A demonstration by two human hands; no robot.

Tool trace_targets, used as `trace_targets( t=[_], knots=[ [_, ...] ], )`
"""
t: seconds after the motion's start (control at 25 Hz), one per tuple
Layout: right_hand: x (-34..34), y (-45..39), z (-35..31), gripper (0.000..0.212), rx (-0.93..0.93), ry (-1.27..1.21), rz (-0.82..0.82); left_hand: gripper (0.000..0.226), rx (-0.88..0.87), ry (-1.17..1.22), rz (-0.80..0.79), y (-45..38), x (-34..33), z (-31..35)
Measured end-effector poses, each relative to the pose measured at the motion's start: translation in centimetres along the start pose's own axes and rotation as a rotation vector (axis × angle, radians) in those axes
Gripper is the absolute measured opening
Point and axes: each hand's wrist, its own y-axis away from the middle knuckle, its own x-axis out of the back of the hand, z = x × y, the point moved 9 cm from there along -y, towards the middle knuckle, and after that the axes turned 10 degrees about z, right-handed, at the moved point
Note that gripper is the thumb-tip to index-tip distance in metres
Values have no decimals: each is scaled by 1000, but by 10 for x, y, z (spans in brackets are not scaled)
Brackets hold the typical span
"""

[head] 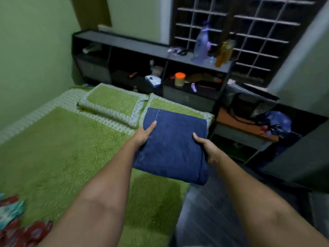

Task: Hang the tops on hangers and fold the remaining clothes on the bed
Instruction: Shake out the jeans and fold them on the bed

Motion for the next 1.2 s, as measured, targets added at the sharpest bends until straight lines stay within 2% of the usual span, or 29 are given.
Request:
trace_targets(
  t=[0.16, 0.32, 0.48, 0.64, 0.76, 0.88, 1.0, 1.2],
  knots=[
    [133, 11, -71, 33, 154, -131, 205, 36, -215, 56, -97, -10, -140, 88],
    [259, 24, -108, 33, 267, -237, 360, 39, -298, 88, -206, -3, -273, 132],
    [373, 39, -135, 44, 376, -269, 540, 48, -343, 72, -293, 18, -383, 169],
    [451, 38, -143, 48, 370, -304, 630, 57, -386, 42, -355, 12, -476, 195],
    [508, 40, -132, 44, 390, -374, 803, 66, -396, 6, -421, 12, -542, 199],
    [536, 43, -123, 32, 382, -449, 841, 54, -427, -50, -544, 22, -594, 209],
    [560, 53, -118, 44, 362, -514, 893, 49, -478, -88, -653, 40, -639, 229],
    [601, 87, -127, 34, 441, -635, 1029, 46, -567, -111, -855, 73, -718, 265]
  ],
)
